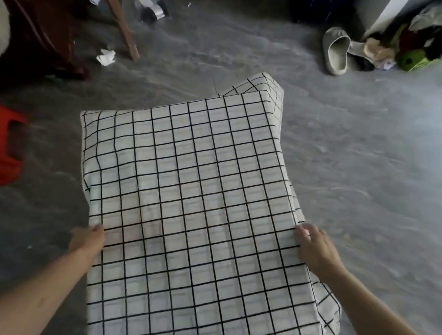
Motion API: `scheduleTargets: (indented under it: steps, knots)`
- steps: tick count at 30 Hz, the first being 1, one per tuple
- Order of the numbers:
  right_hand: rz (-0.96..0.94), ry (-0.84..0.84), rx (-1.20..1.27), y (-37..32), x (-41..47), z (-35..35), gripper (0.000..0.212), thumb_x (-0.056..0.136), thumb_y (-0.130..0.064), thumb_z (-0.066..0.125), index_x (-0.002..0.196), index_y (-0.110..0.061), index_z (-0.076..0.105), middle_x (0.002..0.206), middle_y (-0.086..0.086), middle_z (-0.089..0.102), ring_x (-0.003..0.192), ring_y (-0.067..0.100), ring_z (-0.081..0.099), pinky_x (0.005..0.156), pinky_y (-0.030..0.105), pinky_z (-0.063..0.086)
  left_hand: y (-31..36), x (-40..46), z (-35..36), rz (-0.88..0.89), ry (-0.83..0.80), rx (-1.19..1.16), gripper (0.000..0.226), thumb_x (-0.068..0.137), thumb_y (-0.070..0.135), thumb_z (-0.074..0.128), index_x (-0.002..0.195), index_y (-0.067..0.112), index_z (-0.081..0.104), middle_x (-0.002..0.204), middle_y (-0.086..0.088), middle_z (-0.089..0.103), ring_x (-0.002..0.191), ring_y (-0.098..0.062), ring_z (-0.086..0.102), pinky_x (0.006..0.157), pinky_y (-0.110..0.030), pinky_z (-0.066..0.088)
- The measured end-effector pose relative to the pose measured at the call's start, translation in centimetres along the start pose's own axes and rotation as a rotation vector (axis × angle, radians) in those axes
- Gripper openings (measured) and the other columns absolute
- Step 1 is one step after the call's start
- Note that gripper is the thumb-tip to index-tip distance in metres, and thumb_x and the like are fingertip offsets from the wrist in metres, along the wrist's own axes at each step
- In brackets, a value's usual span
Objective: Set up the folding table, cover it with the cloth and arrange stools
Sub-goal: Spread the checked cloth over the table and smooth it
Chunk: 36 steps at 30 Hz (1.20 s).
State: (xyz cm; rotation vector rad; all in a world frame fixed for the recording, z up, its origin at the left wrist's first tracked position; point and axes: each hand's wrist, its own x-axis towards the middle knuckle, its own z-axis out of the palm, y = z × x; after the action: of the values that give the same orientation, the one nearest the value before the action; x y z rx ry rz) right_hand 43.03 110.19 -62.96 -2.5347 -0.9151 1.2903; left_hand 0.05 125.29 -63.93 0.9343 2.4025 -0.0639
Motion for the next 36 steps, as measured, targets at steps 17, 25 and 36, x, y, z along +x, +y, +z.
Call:
scheduleTargets:
  steps: [17, 25, 36]
  knots:
    - [0.058, 0.087, 0.203, -1.6, -0.9, 2.2, 0.043, 0.098, -0.051, 0.044, 0.113, -0.012, 0.055, 0.112, 0.013, 0.062, 0.097, 0.026, 0.052, 0.081, 0.034, 0.036, -3.8, 4.4, -0.7, -0.059, -0.284, -0.601, 0.083, 0.063, 0.064, 0.077, 0.127, 0.015, 0.060, 0.124, -0.007, 0.062, 0.115, -0.031, 0.058, 0.100, -0.052, 0.045]
    - [0.106, 0.112, 0.124, -3.7, -2.5, 3.1, 0.040, 0.093, -0.042, 0.059, 0.110, -0.008, 0.048, 0.091, 0.009, 0.058, 0.086, 0.028, 0.051, 0.074, 0.035, 0.038, -4.3, 2.9, -2.9, 0.202, 0.126, -0.220, 0.046, 0.089, 0.034, 0.067, 0.076, -0.009, 0.056, 0.075, -0.025, 0.058, 0.071, -0.035, 0.054, 0.064, -0.043, 0.042]
    - [0.064, 0.094, -0.015, -2.8, -5.3, 4.0, 0.083, 0.083, -0.049, 0.065, 0.147, -0.019, 0.022, 0.145, 0.013, 0.037, 0.126, 0.034, 0.047, 0.097, 0.050, 0.043, -4.1, 5.5, -5.3, 0.287, 0.226, -0.021, 0.029, 0.095, 0.023, 0.055, 0.096, -0.006, 0.059, 0.103, -0.033, 0.061, 0.098, -0.049, 0.055, 0.073, -0.047, 0.039]
